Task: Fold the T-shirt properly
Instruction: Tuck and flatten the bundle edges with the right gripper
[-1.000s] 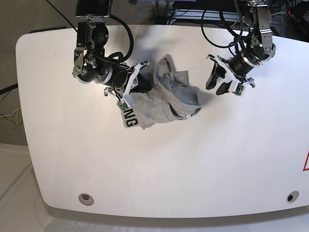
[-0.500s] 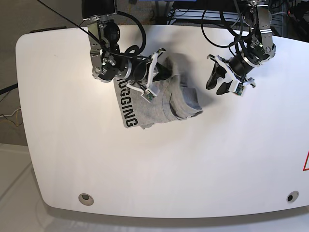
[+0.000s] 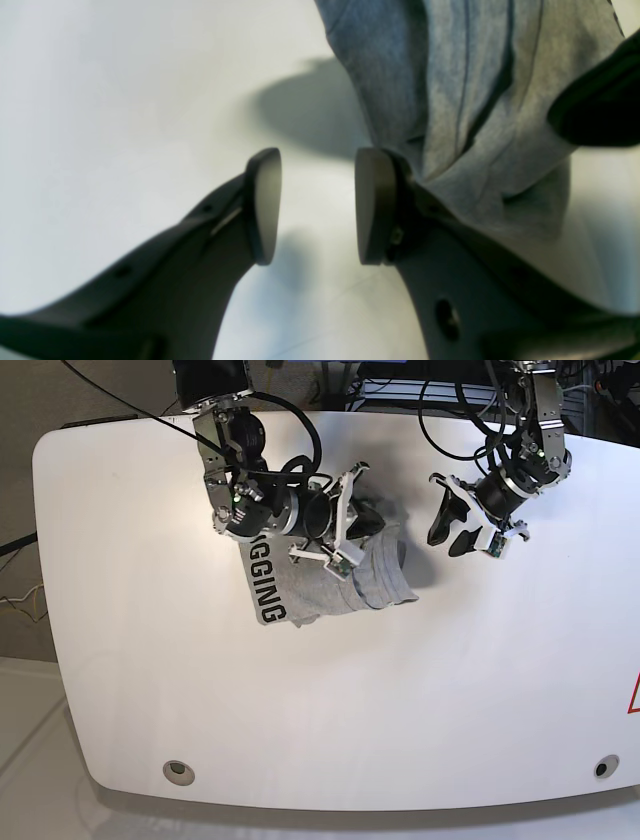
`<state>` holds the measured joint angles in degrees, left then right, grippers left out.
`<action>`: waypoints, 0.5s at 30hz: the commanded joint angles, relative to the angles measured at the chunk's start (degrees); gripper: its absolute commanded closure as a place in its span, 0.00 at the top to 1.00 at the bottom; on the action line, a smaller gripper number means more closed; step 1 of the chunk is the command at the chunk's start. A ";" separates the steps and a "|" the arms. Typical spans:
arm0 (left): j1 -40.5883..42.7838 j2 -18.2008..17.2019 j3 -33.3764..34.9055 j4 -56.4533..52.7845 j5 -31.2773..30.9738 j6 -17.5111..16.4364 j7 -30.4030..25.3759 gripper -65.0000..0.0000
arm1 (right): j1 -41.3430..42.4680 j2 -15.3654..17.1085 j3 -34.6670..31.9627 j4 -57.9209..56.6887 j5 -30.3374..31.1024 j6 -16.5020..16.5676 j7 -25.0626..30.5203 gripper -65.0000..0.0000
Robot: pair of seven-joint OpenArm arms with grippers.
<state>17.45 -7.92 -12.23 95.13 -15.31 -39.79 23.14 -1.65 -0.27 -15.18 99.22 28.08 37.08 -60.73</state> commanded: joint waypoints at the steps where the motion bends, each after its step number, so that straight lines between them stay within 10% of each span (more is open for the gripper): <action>1: -0.18 -0.47 -0.21 1.18 -1.26 -0.21 -1.29 0.35 | 1.43 -0.47 0.01 1.48 1.16 0.41 0.99 0.00; 15: 0.09 0.14 -0.03 7.77 -1.35 -0.21 0.91 0.35 | 3.63 0.93 4.76 6.93 0.98 0.33 1.08 0.00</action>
<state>17.85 -7.77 -12.21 99.61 -15.33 -39.72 24.23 0.32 0.86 -11.79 105.16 28.32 37.47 -61.14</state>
